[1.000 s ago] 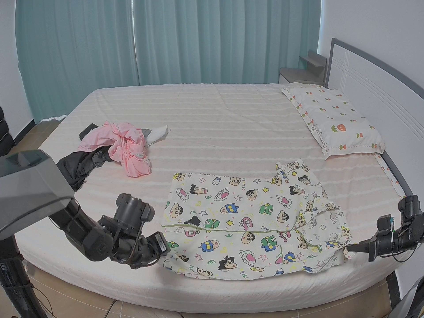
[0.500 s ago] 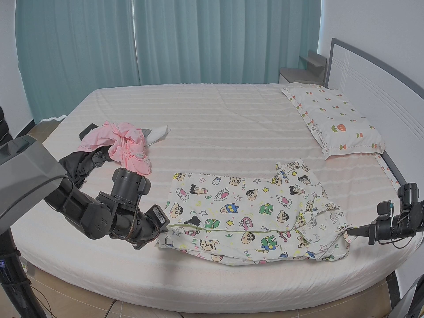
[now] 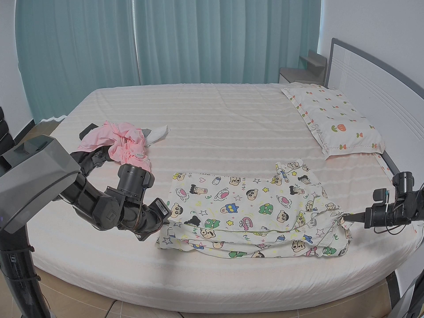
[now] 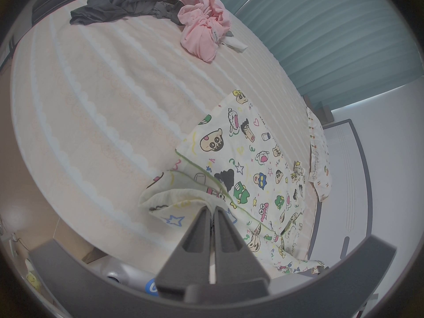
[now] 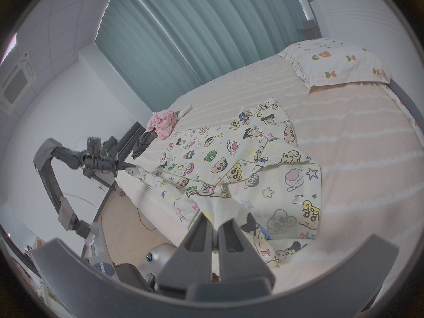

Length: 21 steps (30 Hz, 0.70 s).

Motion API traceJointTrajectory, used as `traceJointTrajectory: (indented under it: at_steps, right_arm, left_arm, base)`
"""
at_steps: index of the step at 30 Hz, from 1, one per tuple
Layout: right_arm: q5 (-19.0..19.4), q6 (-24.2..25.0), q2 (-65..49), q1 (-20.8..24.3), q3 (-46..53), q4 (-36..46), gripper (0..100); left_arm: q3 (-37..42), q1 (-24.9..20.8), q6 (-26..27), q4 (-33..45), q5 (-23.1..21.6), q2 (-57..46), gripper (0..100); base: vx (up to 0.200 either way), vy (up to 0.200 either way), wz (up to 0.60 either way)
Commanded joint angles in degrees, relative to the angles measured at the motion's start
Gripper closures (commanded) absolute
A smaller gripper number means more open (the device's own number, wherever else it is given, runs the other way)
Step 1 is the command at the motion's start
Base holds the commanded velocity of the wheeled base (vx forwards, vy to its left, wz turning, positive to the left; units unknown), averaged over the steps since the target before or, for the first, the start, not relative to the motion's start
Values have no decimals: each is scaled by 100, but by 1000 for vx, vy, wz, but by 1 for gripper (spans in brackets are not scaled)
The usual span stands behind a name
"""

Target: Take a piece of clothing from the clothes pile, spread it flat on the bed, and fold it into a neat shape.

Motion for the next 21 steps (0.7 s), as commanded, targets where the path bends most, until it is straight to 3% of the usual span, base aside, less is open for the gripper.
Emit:
traceJointTrajectory:
  at_steps: [1, 10, 21]
  right_arm:
    - [-125, 118, 308, 203, -332, -28, 100]
    - [-186, 232, 677, 71, -675, -45, 100]
    - [-204, 874, 624, -140, -842, -608, 100]
  left_arm:
    - [-302, 146, 4, 31, 3, 328, 100]
    - [-548, 225, 30, -13, 29, 574, 100]
    - [-566, 225, 373, -21, 29, 671, 100]
  base:
    - [0, 0, 0]
    - [0, 0, 0]
    - [0, 0, 0]
